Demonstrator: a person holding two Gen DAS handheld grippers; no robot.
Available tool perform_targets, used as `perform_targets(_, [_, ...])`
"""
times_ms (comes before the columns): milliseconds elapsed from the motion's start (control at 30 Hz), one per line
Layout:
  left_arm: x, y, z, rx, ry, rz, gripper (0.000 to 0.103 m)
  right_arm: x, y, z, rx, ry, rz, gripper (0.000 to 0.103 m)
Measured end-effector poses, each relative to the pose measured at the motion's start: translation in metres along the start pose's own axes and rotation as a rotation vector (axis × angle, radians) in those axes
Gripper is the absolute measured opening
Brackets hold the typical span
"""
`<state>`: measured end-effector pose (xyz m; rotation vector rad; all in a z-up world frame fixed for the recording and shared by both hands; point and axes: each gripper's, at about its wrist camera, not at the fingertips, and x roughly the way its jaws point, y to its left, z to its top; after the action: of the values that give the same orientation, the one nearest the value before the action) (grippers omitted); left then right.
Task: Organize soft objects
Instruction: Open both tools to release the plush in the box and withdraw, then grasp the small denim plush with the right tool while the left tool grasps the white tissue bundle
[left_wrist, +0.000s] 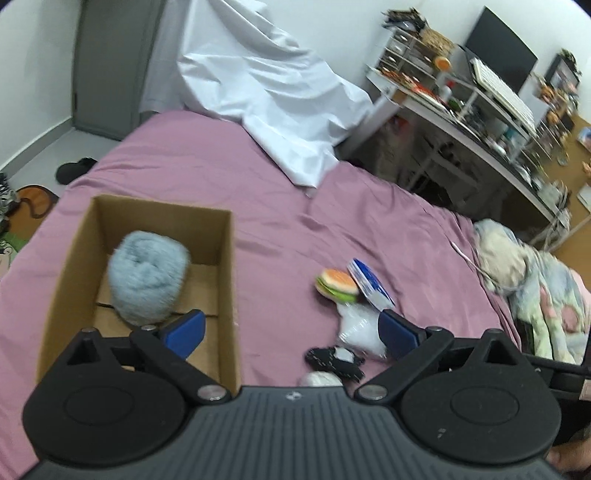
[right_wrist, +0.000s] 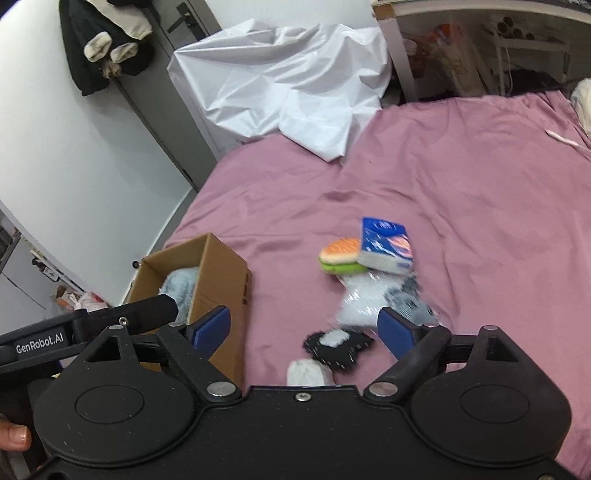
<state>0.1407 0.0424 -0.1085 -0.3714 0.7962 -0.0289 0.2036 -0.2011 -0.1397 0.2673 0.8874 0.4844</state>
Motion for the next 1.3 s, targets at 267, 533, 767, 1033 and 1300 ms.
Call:
perform_targets(267, [0.014,-0.011,-0.009,0.029,0.05,-0.001,0.099,0.0,-0.023,-0.008,0.05,0.014,-0.01,0.086])
perform_targets(533, [0.033,-0.026,-0.026,0.113,0.127,-0.002,0.099,0.003,-0.042,-0.013,0.053,-0.002,-0.046,0.085])
perform_targets(767, [0.057,-0.035,-0.036,0.157,0.196,-0.01,0.099,0.013,-0.051,-0.014,0.011,0.009,-0.038,0.077])
perform_targets(1033, [0.079,-0.049,-0.043,0.212,0.239,0.008,0.099,0.025,-0.065,-0.018,-0.04,0.03,-0.039,0.062])
perform_targets(1300, [0.097,-0.063,-0.044,0.252,0.24,0.071,0.098,0.032,-0.065,-0.013,-0.103,0.026,-0.032,0.062])
